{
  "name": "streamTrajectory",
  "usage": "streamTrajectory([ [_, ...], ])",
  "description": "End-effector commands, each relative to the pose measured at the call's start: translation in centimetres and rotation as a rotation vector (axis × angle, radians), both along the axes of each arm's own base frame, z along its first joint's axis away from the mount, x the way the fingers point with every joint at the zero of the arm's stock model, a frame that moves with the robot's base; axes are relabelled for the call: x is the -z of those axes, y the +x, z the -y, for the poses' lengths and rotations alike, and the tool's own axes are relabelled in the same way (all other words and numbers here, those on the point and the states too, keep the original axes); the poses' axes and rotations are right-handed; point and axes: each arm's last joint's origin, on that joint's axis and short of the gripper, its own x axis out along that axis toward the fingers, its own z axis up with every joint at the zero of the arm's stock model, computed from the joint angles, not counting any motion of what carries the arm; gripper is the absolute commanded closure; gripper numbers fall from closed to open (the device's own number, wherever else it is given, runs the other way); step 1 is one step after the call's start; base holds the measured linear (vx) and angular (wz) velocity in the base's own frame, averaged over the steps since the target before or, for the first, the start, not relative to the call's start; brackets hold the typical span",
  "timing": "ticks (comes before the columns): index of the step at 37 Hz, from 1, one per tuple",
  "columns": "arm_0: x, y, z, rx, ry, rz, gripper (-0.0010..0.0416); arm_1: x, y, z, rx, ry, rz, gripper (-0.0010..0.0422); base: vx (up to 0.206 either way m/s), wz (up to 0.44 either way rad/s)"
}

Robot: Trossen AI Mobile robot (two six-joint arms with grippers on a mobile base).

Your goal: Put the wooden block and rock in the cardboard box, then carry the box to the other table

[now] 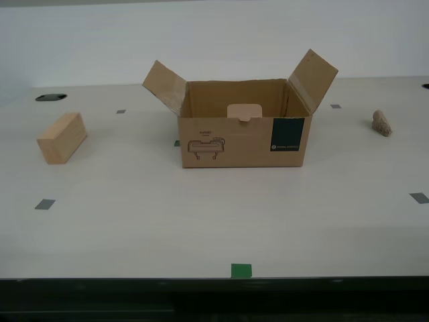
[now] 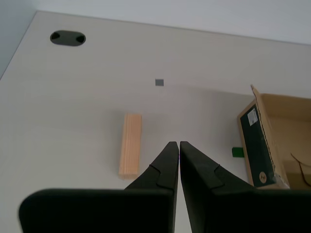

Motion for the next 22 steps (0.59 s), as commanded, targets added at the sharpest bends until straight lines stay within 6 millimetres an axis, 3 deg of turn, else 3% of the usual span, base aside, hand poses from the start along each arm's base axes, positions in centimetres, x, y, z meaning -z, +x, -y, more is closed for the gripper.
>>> streamTrajectory([
  [1,-0.3,0.2,0.0,-0.001,-0.001,-0.049,0.0406,-0.3,-0.3,0.0,0.002,-0.004,-0.044,0.0412,0.000,0.000],
  [22,-2.7,-0.6,0.4,0.103,-0.090,-0.193,0.0406,-3.7,-2.3,-0.1,-0.010,0.004,-0.096,0.0412,0.000,0.000],
])
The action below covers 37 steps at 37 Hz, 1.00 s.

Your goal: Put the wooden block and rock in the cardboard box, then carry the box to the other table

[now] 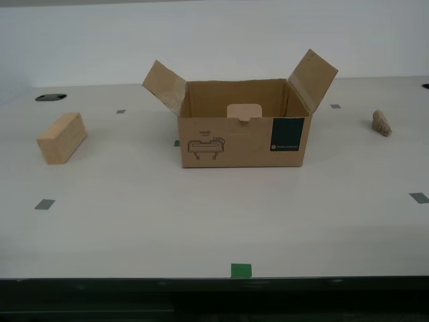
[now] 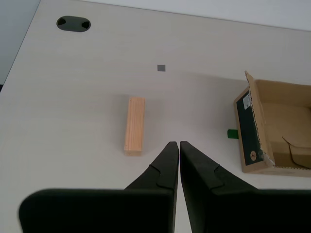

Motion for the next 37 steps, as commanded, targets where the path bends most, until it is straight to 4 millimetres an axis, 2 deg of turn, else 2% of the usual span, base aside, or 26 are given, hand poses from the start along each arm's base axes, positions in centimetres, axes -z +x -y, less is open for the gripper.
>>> streamTrajectory([
  [1,-0.4,-0.3,0.0,0.006,-0.005,-0.022,0.0406,-0.1,-0.3,0.0,-0.004,0.001,-0.021,0.0412,0.000,0.000],
  [13,-1.8,-0.5,0.0,0.007,-0.004,-0.105,0.0406,0.6,-0.9,0.0,-0.010,-0.004,-0.124,0.0412,0.000,0.000],
  [24,-1.7,0.6,0.0,0.015,0.002,-0.185,0.0406,1.7,0.4,-0.1,-0.018,-0.009,-0.275,0.0412,0.000,0.000],
  [33,-1.3,0.9,0.1,0.032,0.003,-0.203,0.0406,0.8,0.7,-0.1,-0.022,-0.011,-0.250,0.0412,0.000,0.000],
  [37,-1.3,0.8,0.5,0.101,-0.075,-0.205,0.0406,0.3,0.6,-0.1,-0.034,0.003,-0.230,0.0412,0.000,0.000],
])
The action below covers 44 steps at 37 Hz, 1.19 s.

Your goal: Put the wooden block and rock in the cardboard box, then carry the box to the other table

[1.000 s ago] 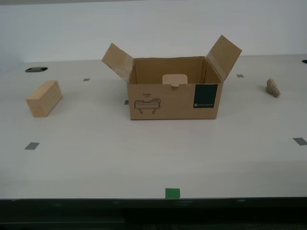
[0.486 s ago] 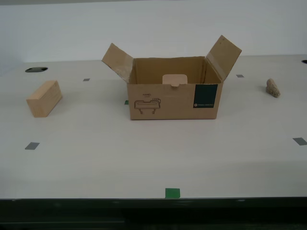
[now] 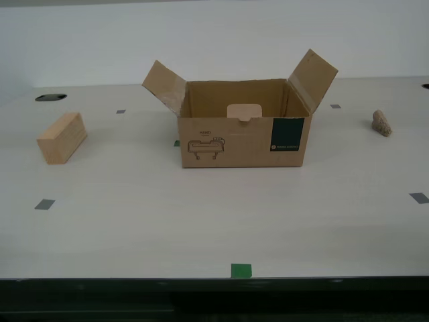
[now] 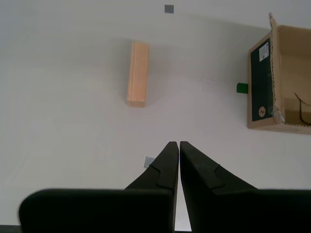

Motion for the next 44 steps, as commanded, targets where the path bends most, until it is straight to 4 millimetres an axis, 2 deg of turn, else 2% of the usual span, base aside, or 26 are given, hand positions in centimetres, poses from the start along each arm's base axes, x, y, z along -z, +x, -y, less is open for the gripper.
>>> streamTrajectory([
  [1,0.0,-0.1,0.6,0.075,-0.088,-0.004,0.0406,-0.5,-0.1,-0.1,-0.019,0.022,0.015,0.0412,0.000,0.000],
  [9,-0.1,-0.2,1.9,0.147,-0.092,-0.002,0.0406,-0.8,-0.2,-0.2,-0.029,0.044,0.027,0.0412,0.000,0.000],
  [21,-0.1,-0.1,1.6,0.115,-0.029,0.011,0.0406,-0.8,-0.1,-0.2,-0.031,0.044,0.029,0.0412,0.000,0.000],
  [44,-0.4,0.4,1.7,0.105,-0.039,0.063,0.0406,-1.0,0.2,-0.2,-0.041,0.036,0.066,0.0412,0.000,0.000],
])
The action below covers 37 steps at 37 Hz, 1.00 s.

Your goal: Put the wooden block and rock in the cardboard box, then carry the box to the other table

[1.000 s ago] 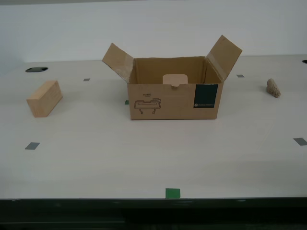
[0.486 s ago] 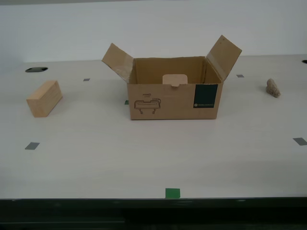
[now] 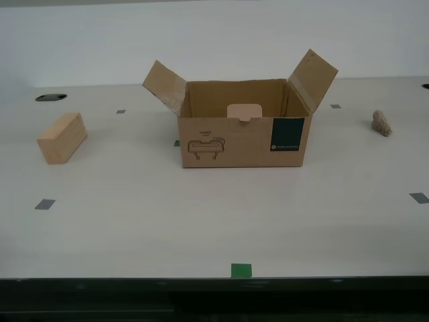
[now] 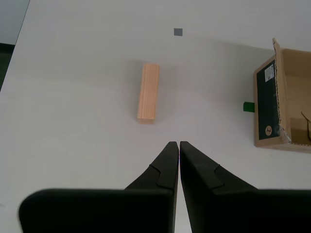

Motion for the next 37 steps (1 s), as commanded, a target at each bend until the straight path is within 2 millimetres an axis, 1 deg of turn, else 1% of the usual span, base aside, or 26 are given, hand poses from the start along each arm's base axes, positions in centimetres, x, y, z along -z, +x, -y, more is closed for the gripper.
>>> streamTrajectory([
  [1,-0.05,0.00,-0.01,0.002,0.004,0.005,0.0406,-0.03,-0.01,0.00,-0.006,-0.001,0.000,0.0412,0.000,0.000],
  [8,0.02,0.00,-0.15,-0.020,0.048,0.004,0.0406,-0.03,-0.01,-0.01,-0.029,-0.018,0.000,0.0412,0.000,0.000],
  [21,0.19,-0.26,-0.18,-0.021,0.053,-0.028,0.0403,-0.01,-0.03,0.00,-0.032,-0.020,-0.003,0.0408,0.000,0.000],
  [25,0.19,-0.25,-0.18,-0.021,0.053,-0.028,0.0403,0.02,-0.06,-0.01,-0.032,-0.020,-0.006,0.0383,0.000,0.000],
  [31,0.19,-0.26,-0.19,-0.022,0.053,-0.028,0.0400,0.02,-0.08,-0.01,-0.033,-0.020,-0.009,0.0323,0.000,0.000],
  [35,0.20,-0.27,-0.19,-0.021,0.053,-0.030,0.0378,0.02,-0.08,0.00,-0.033,-0.020,-0.008,0.0283,0.000,0.000],
  [37,0.21,-0.28,-0.19,-0.021,0.053,-0.031,0.0360,0.02,-0.08,0.00,-0.033,-0.020,-0.008,0.0265,0.000,0.000],
])
